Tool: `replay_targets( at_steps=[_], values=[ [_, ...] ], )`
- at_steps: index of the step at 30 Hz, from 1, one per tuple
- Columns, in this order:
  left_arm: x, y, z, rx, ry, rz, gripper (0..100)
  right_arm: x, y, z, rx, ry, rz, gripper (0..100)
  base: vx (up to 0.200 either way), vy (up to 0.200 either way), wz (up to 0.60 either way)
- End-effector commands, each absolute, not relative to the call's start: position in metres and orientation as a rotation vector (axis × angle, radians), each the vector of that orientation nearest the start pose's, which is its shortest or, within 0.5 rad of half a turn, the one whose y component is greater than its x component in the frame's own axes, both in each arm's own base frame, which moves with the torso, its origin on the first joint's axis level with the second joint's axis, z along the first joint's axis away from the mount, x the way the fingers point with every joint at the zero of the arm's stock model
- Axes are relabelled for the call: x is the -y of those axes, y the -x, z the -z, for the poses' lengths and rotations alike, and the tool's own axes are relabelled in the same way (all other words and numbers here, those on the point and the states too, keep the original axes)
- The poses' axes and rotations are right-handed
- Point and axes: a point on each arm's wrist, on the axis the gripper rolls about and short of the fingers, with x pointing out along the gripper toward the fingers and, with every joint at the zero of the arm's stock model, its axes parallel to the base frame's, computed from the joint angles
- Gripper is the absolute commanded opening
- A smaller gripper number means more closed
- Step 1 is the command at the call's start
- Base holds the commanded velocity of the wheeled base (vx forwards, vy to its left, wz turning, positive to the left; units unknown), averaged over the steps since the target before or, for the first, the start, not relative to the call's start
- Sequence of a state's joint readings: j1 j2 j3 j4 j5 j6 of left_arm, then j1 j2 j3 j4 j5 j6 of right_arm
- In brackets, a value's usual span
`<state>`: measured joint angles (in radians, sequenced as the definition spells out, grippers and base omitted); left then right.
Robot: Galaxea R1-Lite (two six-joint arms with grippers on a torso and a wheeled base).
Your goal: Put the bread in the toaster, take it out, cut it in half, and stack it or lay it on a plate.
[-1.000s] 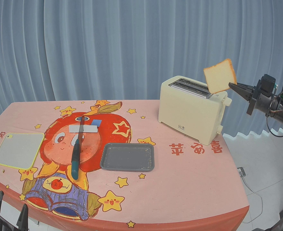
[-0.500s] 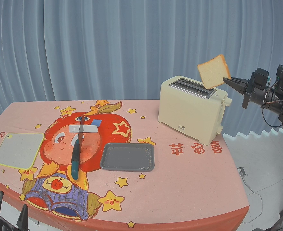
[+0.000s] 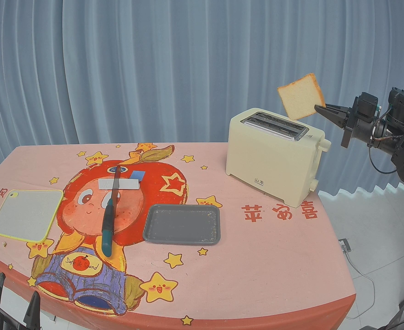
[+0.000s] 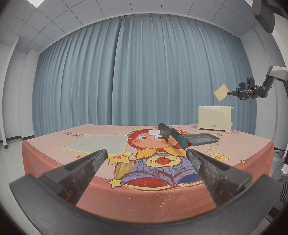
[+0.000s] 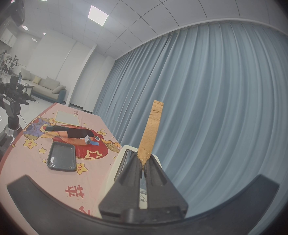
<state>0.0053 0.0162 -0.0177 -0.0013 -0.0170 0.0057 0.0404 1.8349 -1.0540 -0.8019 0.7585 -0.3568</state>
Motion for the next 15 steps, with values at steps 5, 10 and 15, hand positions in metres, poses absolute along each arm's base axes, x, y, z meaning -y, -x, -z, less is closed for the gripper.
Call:
replay_targets(
  at_steps=[5,10,15],
  values=[
    [0.0005,0.0227,-0.0757,0.0,-0.006,0.011,100,-0.0299,-0.3587,-0.2165,0.154,0.341,-0.792,0,0.0,0.0,0.0],
    [0.0005,0.0227,-0.0757,0.0,-0.006,0.011,100,-0.0301,-0.3595,-0.2178,0.156,0.337,-0.804,0,0.0,0.0,0.0],
    [0.0005,0.0227,-0.0757,0.0,-0.006,0.011,100,-0.0304,-0.3665,-0.2195,0.167,0.34,-0.802,0,0.0,0.0,0.0]
  ],
)
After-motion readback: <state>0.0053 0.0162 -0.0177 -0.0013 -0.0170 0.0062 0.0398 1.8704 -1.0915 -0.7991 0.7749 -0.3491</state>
